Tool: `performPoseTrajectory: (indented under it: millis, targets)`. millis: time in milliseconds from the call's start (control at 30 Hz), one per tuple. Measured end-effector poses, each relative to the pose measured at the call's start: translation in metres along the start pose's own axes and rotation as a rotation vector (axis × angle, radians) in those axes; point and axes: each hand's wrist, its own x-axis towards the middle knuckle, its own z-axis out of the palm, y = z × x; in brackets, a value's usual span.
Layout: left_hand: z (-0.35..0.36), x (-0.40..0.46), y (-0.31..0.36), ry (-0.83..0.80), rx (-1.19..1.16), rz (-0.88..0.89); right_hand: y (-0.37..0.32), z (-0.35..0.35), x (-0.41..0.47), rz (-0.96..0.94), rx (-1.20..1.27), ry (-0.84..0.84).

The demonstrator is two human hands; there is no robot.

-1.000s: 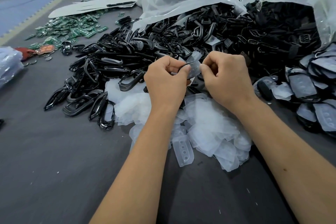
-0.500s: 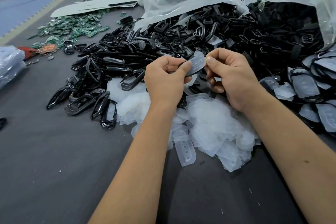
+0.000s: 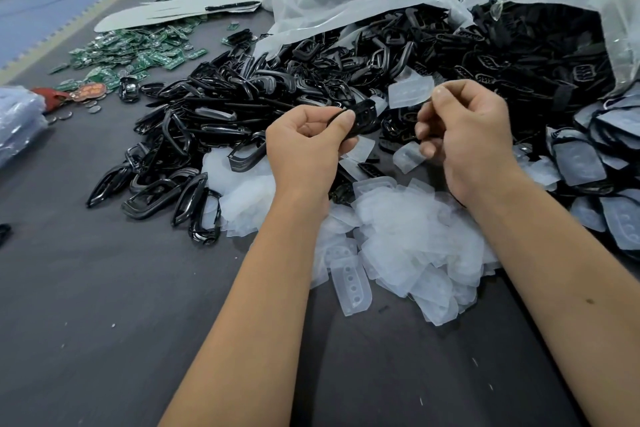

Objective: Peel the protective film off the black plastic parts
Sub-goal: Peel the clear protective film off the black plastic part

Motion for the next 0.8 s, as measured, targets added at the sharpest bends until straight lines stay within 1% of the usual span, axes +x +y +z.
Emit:
performPoseTrajectory:
  millis: [67, 133, 200, 233, 333, 400, 467, 533, 600, 667, 800]
  targets:
    - [0.000, 0.000, 0.002, 0.012, -0.016, 0.000, 0.001, -0.004, 0.003, -0.039, -0.098, 0.073]
    - [0.000, 0.000, 0.004, 0.026, -0.031, 0.010, 0.004, -0.009, 0.006, -0.116, -0.258, 0.117]
    - [-0.001, -0.001, 0.006, 0.040, -0.054, 0.022, 0.004, -0.015, 0.009, -0.220, -0.467, 0.102]
    - [-0.001, 0.000, 0.007, 0.042, -0.057, 0.029, 0.004, -0.017, 0.010, -0.253, -0.549, 0.051]
    - [-0.001, 0.001, 0.008, 0.036, -0.036, 0.049, 0.001, -0.015, 0.006, -0.319, -0.688, -0.179]
    - [-0.001, 0.001, 0.009, 0.045, -0.040, 0.049, 0.001, -0.010, 0.001, -0.407, -0.800, -0.295]
    - [-0.002, 0.001, 0.009, 0.057, -0.049, 0.049, 0.002, -0.001, -0.003, -0.505, -0.999, -0.396]
    - [-0.002, 0.002, 0.010, 0.062, -0.058, 0.049, 0.005, 0.008, -0.006, -0.541, -1.144, -0.515]
    - [-0.002, 0.002, 0.010, 0.061, -0.061, 0.048, 0.007, 0.013, -0.008, -0.525, -1.186, -0.574]
    - [-0.002, 0.003, 0.010, 0.060, -0.055, 0.044, 0.008, 0.010, -0.006, -0.520, -1.163, -0.538]
    - [-0.002, 0.003, 0.008, 0.055, -0.051, 0.027, 0.006, 0.002, -0.003, -0.575, -1.091, -0.469]
